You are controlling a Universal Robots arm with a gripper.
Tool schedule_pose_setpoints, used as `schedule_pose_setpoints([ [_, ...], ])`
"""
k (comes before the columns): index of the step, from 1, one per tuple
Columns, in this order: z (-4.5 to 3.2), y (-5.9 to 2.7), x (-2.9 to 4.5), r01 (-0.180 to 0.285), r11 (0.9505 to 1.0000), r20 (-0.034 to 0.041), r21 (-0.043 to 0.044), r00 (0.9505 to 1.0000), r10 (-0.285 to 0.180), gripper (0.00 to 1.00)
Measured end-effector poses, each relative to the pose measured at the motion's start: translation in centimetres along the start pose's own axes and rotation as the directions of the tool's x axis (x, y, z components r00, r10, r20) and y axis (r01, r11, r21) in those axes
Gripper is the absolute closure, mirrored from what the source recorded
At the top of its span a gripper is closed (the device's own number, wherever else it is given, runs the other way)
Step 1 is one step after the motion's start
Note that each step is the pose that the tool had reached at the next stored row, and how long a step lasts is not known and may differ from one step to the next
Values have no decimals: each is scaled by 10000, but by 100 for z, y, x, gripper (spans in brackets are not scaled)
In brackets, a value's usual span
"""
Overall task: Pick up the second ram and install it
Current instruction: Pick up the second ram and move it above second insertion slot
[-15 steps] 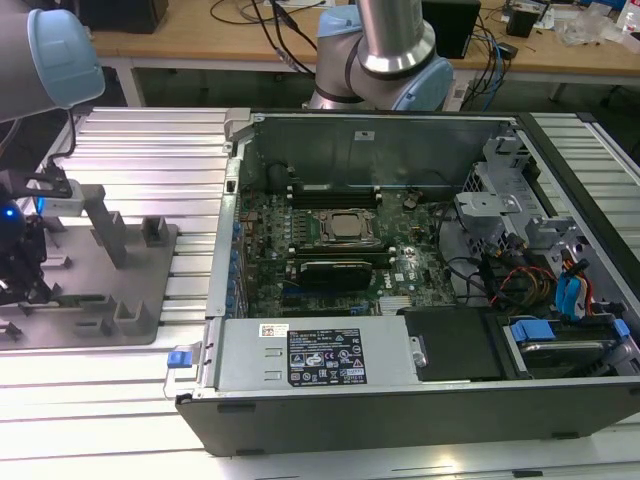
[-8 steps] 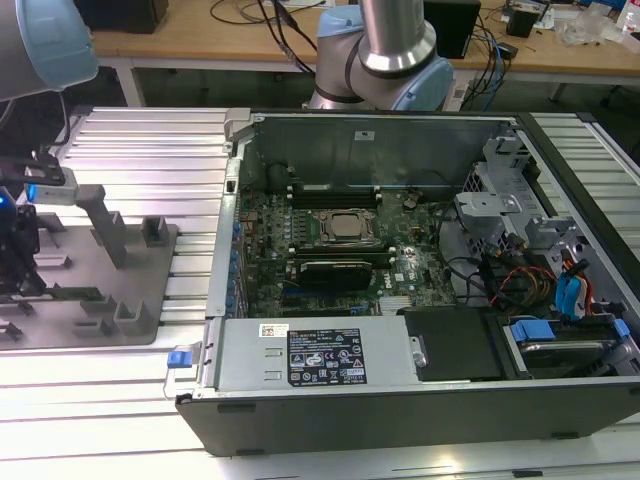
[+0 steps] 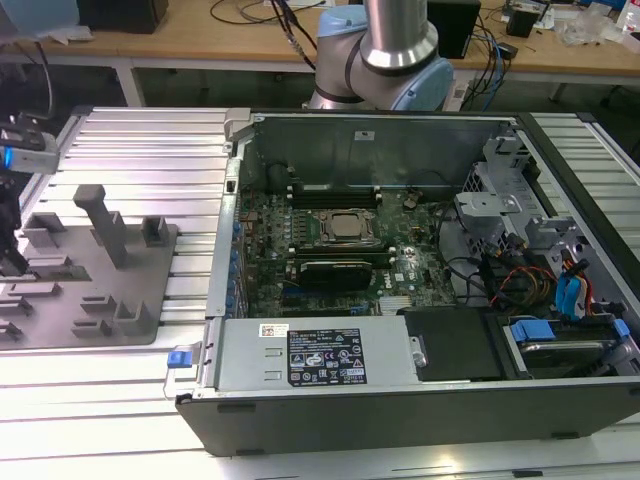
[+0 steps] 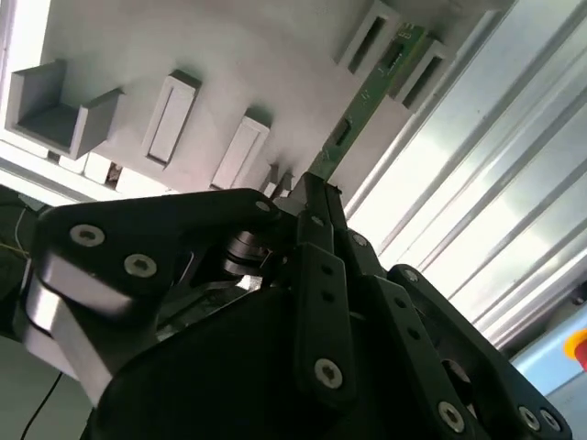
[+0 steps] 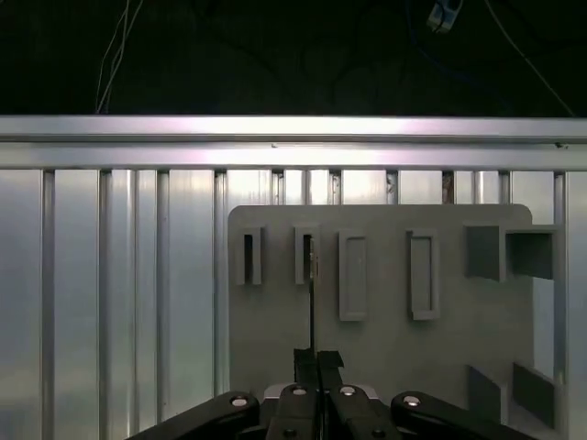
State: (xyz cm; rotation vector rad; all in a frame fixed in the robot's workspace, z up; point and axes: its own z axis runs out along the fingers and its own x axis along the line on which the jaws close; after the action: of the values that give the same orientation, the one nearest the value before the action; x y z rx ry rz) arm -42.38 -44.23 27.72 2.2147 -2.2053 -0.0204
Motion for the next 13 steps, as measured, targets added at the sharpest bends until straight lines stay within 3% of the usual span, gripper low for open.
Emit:
schedule_pose_setpoints([
  [2, -88, 2, 0, 0, 10000, -1, -1, 10000, 0, 91],
  [6, -355, 7, 1, 0, 10000, -1, 0, 10000, 0, 91],
  [13, -543, 11, 1, 0, 10000, 0, 0, 10000, 0, 91],
])
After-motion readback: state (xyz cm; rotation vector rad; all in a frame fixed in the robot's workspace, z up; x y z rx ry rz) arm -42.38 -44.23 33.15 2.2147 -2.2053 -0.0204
